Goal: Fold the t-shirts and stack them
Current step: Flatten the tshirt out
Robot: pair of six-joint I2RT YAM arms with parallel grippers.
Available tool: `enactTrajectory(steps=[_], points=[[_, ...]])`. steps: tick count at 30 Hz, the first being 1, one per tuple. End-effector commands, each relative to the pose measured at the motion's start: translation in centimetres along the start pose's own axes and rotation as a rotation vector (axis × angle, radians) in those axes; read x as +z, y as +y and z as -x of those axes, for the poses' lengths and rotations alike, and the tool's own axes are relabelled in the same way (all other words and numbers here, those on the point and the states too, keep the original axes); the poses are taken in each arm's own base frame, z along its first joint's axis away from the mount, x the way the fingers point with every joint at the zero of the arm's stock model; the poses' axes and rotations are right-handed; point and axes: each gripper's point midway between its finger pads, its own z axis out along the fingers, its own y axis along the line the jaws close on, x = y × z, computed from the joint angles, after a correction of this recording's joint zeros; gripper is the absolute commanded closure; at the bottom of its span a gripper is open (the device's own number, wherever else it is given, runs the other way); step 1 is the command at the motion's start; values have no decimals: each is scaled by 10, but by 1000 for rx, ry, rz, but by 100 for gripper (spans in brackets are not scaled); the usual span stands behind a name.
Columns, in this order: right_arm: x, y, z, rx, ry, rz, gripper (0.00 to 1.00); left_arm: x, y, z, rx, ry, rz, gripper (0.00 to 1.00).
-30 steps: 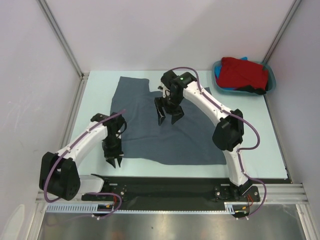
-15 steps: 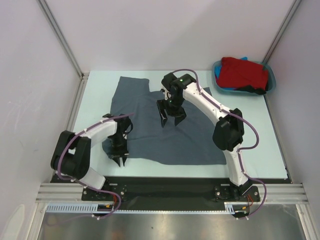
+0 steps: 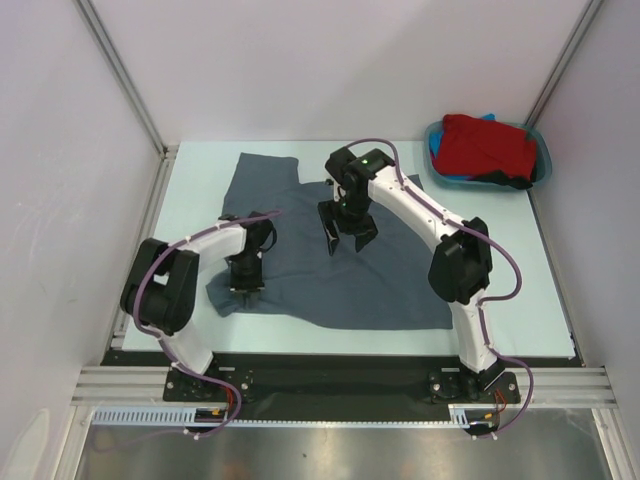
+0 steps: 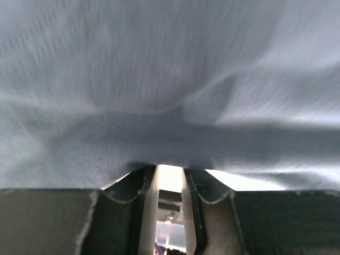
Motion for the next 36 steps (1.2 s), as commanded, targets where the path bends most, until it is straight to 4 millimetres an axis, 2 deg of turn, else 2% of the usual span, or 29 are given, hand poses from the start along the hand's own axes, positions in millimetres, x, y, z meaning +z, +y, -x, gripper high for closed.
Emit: enactTrajectory(steps=[1, 6, 13, 17, 21, 28, 32, 36], points=[[-27, -5, -21, -1, 17, -38, 27, 1, -9, 27, 33, -87, 3, 74], [-27, -8, -23, 1, 22, -50, 27, -2, -16, 38, 59, -123, 6, 75], [-24, -9, -27, 2, 33, -52, 27, -15, -23, 72, 99, -211, 24, 76], [-25, -11, -30, -1, 34, -57, 27, -21, -27, 78, 111, -231, 11, 77], [-25, -10, -29, -1, 32, -56, 27, -22, -32, 68, 128, -220, -13, 75], [-22, -10, -30, -4, 39, -55, 27, -11, -39, 42, 172, -189, -25, 72], [-21, -10, -30, -5, 43, -51, 27, -3, -42, 42, 194, -168, -12, 69], [-20, -11, -32, -7, 51, -53, 27, -7, -47, 45, 211, -173, -7, 64]])
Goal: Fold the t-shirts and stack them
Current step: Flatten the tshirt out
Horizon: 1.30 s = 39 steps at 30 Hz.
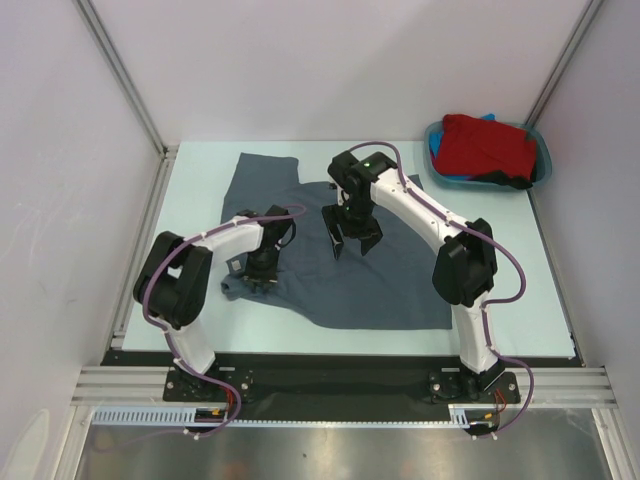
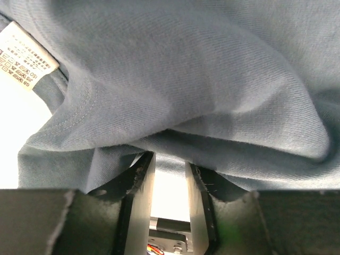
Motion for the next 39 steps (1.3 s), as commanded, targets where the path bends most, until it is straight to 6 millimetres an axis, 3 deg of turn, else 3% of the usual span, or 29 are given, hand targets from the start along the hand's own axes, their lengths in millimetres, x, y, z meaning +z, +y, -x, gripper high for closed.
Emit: enactTrajectory(steps=[1, 5, 6, 11, 12, 13, 14, 17, 20, 28, 31, 32, 34, 39], points=[[-19, -1, -20, -7, 35, -10, 27, -4, -14, 6, 33, -19, -33, 64], [-19, -2, -21, -6, 34, -16, 27, 1, -16, 0, 34, 1, -41, 81], [-20, -2, -21, -6, 31, -17, 27, 3, -17, -1, 33, 5, -43, 100], [-19, -3, -23, -5, 38, -21, 26, 8, -19, -9, 47, 17, -43, 100], [-18, -4, -24, -4, 41, -22, 26, 9, -19, -11, 51, 19, -42, 87], [-18, -4, -24, -4, 39, -21, 26, 9, -18, -12, 51, 19, -39, 87], [-17, -4, -25, -3, 45, -23, 26, 8, -18, -13, 53, 18, -36, 74], [-17, -5, -26, -5, 45, -23, 27, 2, -19, -15, 63, 6, -36, 58], [-16, -5, -25, -4, 46, -24, 26, 2, -19, -18, 62, -1, -41, 53], [-15, -6, -26, 1, 51, -34, 26, 12, -27, -31, 65, 38, -65, 54], [-15, -6, -25, 4, 48, -36, 26, 15, -31, -38, 64, 57, -87, 65], [-15, -6, -26, 3, 51, -37, 26, 16, -32, -40, 64, 62, -91, 80], [-14, -7, -26, 5, 53, -41, 26, 18, -32, -47, 62, 79, -100, 100], [-14, -8, -25, 7, 52, -44, 26, 21, -31, -57, 63, 96, -109, 100]])
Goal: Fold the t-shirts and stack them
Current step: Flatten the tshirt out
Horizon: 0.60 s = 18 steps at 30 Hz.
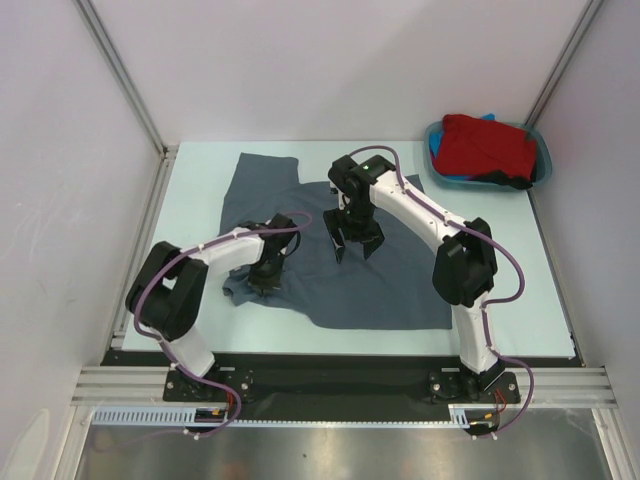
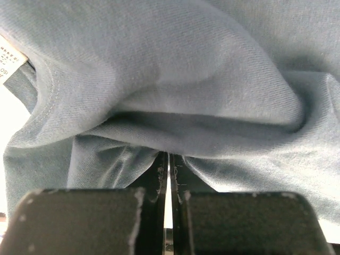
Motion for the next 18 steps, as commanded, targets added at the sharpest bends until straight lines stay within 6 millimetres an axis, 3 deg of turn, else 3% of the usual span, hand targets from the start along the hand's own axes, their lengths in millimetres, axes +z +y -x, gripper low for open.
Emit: enactTrajectory(steps=[1, 5, 9, 13, 18], points=[[-20, -3, -17, 0, 21, -22, 26, 15, -19, -46, -5, 162, -90, 100], [-20, -3, -17, 0, 22, -24, 27, 0, -16, -49, 6, 170, -99, 100], [-20, -4, -18, 0, 25, -27, 26, -44, -14, -38, 9, 109, -138, 100], [-18, -4, -18, 0, 27, -28, 26, -83, -14, -51, -20, 134, -193, 100], [-15, -1, -18, -6, 37, -18, 27, -109, -7, -64, -41, 151, -198, 99]])
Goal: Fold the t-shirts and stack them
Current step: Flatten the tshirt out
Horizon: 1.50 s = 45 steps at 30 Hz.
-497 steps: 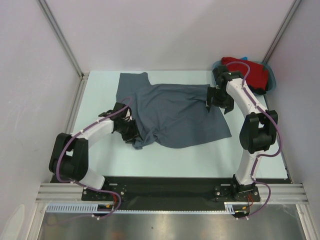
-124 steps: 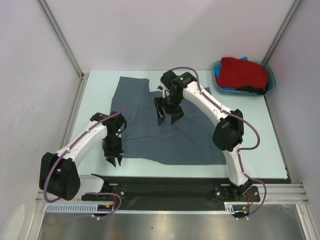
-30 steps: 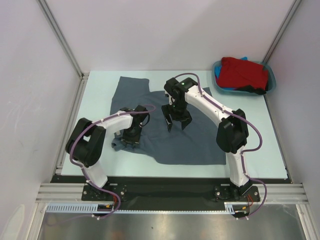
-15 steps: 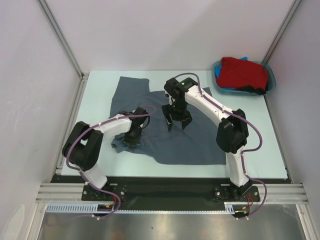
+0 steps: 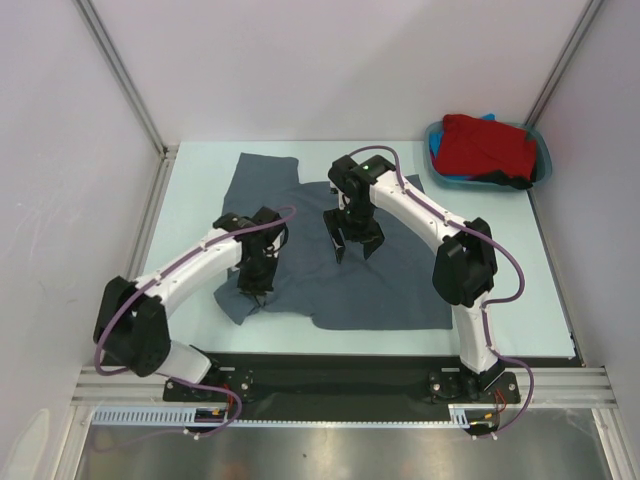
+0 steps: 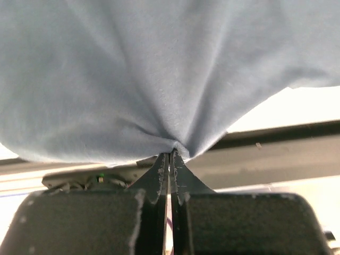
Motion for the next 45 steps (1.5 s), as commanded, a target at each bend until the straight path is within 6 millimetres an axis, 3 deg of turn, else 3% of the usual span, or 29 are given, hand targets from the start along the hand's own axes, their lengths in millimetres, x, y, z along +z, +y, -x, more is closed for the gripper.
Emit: enactTrajectory(steps=[1, 10, 11, 12, 15, 18, 19, 24, 28, 34, 39, 42, 44, 45], points=[[-14, 0, -18, -8, 39, -13, 26, -26, -3, -25, -26, 68, -34, 100], [-9, 1, -21, -21, 59, -18, 27, -45, 1, -62, -41, 165, -53, 97], [-9, 1, -21, -23, 57, -18, 27, -46, 3, -63, -53, 163, -43, 90], [-8, 1, -22, -21, 61, -19, 27, -49, 5, -63, -57, 147, -35, 77], [-7, 1, -22, -24, 60, -19, 27, -54, 14, -61, -70, 131, 20, 26], [-6, 2, -22, -25, 62, -17, 27, -54, 15, -58, -72, 124, 34, 23], [-5, 2, -23, -27, 63, -19, 27, -54, 16, -57, -73, 118, 40, 0], [-7, -5, -20, -13, 38, -64, 27, -47, 25, -47, -53, 102, 104, 0], [-7, -7, -20, -8, 35, -76, 27, -43, 19, -46, -58, 118, 80, 0], [-8, -10, -18, -4, 31, -90, 27, -38, 4, -80, -61, 157, -31, 0], [-5, -8, -14, 0, 35, -87, 27, -26, 8, -106, -35, 201, -43, 0], [-5, -7, -13, 3, 35, -87, 27, -22, 6, -108, -29, 201, -70, 0], [-4, -7, -11, 10, 28, -91, 27, -17, 13, -106, -35, 192, -22, 0], [-4, -12, -9, 15, 15, -119, 27, -15, 23, -96, -38, 146, 46, 0]])
